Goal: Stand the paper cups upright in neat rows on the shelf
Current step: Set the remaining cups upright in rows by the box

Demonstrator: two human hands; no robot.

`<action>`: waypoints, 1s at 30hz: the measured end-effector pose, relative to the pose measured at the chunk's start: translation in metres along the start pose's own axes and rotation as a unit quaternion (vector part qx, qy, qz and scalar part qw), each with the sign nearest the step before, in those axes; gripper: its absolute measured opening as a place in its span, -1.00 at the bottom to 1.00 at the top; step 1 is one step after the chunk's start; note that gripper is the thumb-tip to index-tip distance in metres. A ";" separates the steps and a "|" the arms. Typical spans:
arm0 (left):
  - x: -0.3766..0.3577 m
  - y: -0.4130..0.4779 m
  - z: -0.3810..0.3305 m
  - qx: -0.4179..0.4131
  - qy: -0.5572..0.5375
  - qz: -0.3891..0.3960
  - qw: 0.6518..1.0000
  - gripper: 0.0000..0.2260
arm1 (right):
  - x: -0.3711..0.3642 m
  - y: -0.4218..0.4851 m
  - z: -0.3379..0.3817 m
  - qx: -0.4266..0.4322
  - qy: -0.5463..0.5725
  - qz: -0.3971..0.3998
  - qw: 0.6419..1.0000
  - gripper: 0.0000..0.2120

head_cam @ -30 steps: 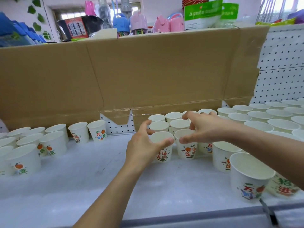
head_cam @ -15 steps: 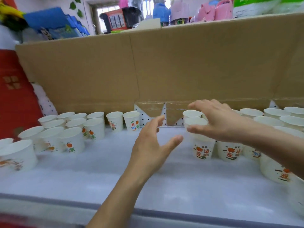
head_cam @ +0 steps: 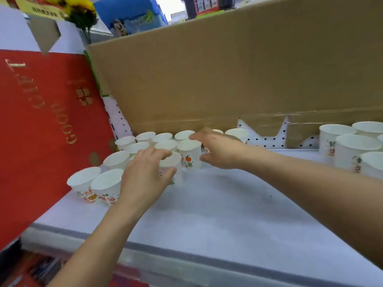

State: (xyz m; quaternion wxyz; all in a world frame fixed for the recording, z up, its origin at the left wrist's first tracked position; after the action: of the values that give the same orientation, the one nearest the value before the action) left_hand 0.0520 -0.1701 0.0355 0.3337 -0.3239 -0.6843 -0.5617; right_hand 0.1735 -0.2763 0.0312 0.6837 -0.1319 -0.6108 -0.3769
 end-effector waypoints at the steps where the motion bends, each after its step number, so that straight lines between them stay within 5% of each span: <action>1: 0.000 0.001 0.002 -0.006 -0.005 -0.005 1.000 -0.76 | -0.007 0.009 0.006 -0.003 -0.031 -0.001 1.000 -0.52; 5: 0.002 0.004 0.010 -0.019 -0.011 -0.020 1.000 -0.87 | -0.013 0.023 0.022 -0.001 -0.131 -0.048 0.990 -0.82; 13: 0.005 -0.008 -0.052 -0.093 -0.120 -0.038 0.988 -0.89 | 0.047 -0.077 -0.006 -0.002 -0.071 -0.086 0.994 -0.86; 22: -0.024 -0.029 -0.210 -0.180 -0.298 0.095 0.933 -0.86 | 0.108 -0.236 -0.099 -0.083 -0.140 0.079 0.983 -0.95; 25: -0.021 -0.035 -0.232 -0.205 -0.313 0.091 0.923 -0.83 | 0.114 -0.256 -0.112 -0.098 -0.144 0.089 0.981 -0.82; 30: -0.022 -0.026 -0.218 -0.172 -0.309 0.134 0.926 -0.36 | 0.119 -0.251 -0.122 -0.126 -0.038 0.047 0.990 -0.35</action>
State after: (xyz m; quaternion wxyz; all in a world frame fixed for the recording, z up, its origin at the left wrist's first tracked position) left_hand 0.0632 -0.3904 0.0348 0.1173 -0.6224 -0.5963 -0.4932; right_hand 0.0896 -0.5677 0.0450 0.6550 -0.2596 -0.5770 -0.4130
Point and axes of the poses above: each hand's wrist, its own y-axis towards the middle knuckle, its own x-axis out of the back of the hand, z = x × y, the point moved 10 cm from there along y, towards the middle knuckle, and after that the axes turned 8 degrees about -x, right-handed, at the moved point
